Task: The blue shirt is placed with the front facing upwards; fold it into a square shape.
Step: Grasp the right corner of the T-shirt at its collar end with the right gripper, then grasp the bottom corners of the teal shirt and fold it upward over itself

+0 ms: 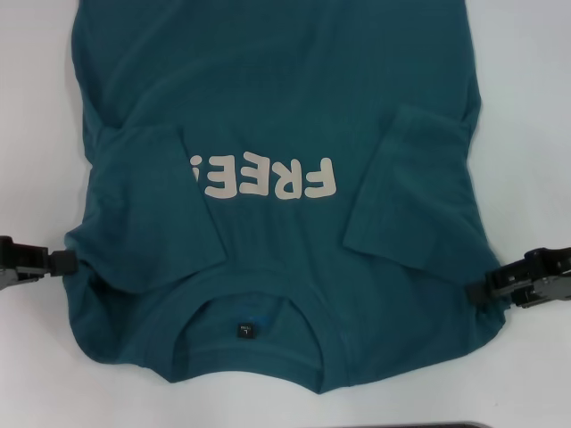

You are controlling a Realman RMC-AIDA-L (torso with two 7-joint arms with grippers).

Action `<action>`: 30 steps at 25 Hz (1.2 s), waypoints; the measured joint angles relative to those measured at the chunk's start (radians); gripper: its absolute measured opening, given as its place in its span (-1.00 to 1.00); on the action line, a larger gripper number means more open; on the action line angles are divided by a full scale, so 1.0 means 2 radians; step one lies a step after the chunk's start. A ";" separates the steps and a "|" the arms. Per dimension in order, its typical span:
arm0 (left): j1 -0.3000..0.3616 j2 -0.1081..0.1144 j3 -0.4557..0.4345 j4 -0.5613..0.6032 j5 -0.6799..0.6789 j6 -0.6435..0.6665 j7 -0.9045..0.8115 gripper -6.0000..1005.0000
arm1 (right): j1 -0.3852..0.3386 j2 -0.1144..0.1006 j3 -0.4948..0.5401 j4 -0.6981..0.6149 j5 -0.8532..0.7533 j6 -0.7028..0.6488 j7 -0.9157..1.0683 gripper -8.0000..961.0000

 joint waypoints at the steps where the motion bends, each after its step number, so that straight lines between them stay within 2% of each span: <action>1: 0.000 0.000 0.000 0.000 0.000 0.000 0.000 -0.96 | 0.000 0.001 -0.001 0.000 -0.002 0.000 0.000 0.64; 11: -0.001 0.000 0.000 0.000 0.000 0.001 -0.002 -0.96 | -0.003 -0.002 -0.003 -0.002 -0.004 -0.003 -0.001 -0.23; 19: -0.001 0.000 0.000 0.000 0.000 0.001 -0.003 -0.96 | -0.003 -0.003 -0.004 -0.002 -0.004 -0.007 -0.004 -0.70; 24: 0.000 0.001 0.006 0.000 0.002 0.005 -0.002 -0.96 | -0.003 -0.008 -0.007 -0.003 -0.004 -0.016 -0.010 -0.97; 30: 0.010 0.009 0.037 0.000 0.005 0.015 -0.010 -0.96 | -0.006 -0.030 -0.019 -0.004 -0.008 -0.034 -0.007 -0.97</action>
